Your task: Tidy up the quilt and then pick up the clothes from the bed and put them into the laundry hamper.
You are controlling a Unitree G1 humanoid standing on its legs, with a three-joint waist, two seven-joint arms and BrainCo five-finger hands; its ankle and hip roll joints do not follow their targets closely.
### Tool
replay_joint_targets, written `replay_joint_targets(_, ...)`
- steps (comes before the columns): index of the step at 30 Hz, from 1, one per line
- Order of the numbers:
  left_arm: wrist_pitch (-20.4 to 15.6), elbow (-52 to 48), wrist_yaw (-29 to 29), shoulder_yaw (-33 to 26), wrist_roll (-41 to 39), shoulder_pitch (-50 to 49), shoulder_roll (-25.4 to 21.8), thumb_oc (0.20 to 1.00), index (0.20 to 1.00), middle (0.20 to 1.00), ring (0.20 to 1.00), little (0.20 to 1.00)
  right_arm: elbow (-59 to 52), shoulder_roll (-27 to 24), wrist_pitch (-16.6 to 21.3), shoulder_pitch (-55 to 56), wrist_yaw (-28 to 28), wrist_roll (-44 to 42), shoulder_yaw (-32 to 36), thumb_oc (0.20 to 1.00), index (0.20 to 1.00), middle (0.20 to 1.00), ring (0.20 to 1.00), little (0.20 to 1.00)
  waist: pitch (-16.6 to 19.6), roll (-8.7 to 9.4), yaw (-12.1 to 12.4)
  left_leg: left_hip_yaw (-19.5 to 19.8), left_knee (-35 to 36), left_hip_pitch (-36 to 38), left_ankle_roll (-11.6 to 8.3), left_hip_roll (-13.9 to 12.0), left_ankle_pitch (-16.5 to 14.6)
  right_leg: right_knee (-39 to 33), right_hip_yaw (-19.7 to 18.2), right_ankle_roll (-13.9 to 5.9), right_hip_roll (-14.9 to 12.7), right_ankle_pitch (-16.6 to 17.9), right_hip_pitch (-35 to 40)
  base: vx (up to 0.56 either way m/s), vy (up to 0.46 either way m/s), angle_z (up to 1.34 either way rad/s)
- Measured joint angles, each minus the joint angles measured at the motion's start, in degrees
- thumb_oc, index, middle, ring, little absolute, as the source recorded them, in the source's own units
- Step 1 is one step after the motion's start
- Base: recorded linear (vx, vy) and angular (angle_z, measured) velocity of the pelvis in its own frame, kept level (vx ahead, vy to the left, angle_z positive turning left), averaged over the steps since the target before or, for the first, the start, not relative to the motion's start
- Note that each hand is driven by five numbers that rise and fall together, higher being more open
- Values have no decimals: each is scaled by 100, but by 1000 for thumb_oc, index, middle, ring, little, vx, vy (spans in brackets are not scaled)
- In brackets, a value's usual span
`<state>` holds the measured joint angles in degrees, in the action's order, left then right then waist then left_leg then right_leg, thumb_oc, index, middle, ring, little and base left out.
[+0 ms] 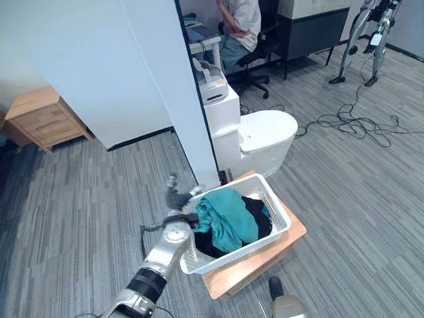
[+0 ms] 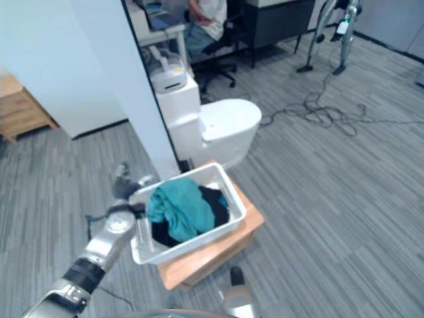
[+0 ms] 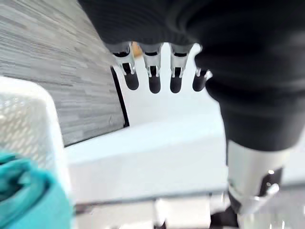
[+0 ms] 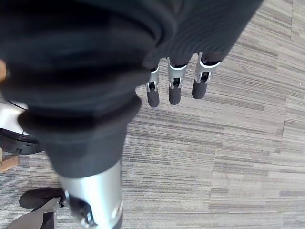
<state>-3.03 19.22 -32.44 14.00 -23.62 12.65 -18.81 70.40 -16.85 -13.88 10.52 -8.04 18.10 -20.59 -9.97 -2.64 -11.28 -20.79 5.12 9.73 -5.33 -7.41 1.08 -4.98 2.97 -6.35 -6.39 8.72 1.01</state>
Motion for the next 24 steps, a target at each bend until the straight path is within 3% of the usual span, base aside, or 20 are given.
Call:
replay_joint_targets(2, -283, 127, -116, -534, -255, -193, 103, 1000, 1000, 1000, 1000, 1000, 5, 1, 1, 41, 17, -2, -1, 1000, 1000, 1000, 1000, 1000, 63, 6, 80, 124, -1, -16, -2, -16, -2, -1, 92, 26, 6, -19, 45, -17, 32, 23)
replay_joint_targets(7, -619, 942, -107, -1187, -619, -1017, 120, 1000, 1000, 1000, 1000, 1000, 6, -2, -5, 70, 15, -1, -2, 1000, 1000, 1000, 1000, 1000, 247, 57, 467, 415, -1, -59, 44, -38, 60, -1, 358, 72, 5, -55, 164, -39, 42, 29)
replay_joint_targets(11, -698, 3117, 357, -1836, -792, -1539, 141, 1000, 1000, 1000, 1000, 1000, 19, 5, -15, 62, -31, 5, -29, 1000, 1000, 1000, 1000, 1000, 436, 175, 821, 604, -1, -91, 31, -48, 62, -2, 565, 51, -11, -149, 242, -54, 18, 26)
replay_joint_targets(15, -527, 4759, 1201, -1661, -510, -1907, 239, 1000, 1000, 1000, 1000, 1000, 48, 18, -21, 30, -39, 229, -182, 1000, 1000, 1000, 1000, 1000, 473, 281, 988, 733, -3, -166, 27, -6, 71, -1, 680, 84, -62, -176, 221, -57, 19, 19)
replay_joint_targets(18, -79, 5613, 1613, -1164, 135, -2260, 525, 1000, 1000, 1000, 1000, 1000, 45, 64, -79, -88, -66, 473, -246, 1000, 1000, 1000, 1000, 1000, 478, 359, 993, 746, -2, -198, 36, 20, 80, -1, 691, 84, -93, -176, 222, -28, 22, 3)
replay_joint_targets(20, 125, 5673, 1729, -1081, 329, -2384, 728, 1000, 1000, 1000, 1000, 1000, 44, 158, -174, -139, -96, 677, -248, 1000, 1000, 1000, 1000, 1000, 471, 400, 993, 753, -2, -216, 36, 15, 80, -1, 690, 84, -89, -176, 205, 0, 0, 0)
replay_joint_targets(24, 152, 5544, 1606, -798, 492, -2352, 1004, 1000, 1000, 1000, 1000, 1000, 63, 337, -488, -184, 32, 592, -207, 1000, 1000, 1000, 1000, 1000, 462, 449, 993, 789, -2, -226, 36, -1, 80, -1, 700, 84, -68, -176, 206, -1, 5, 2)
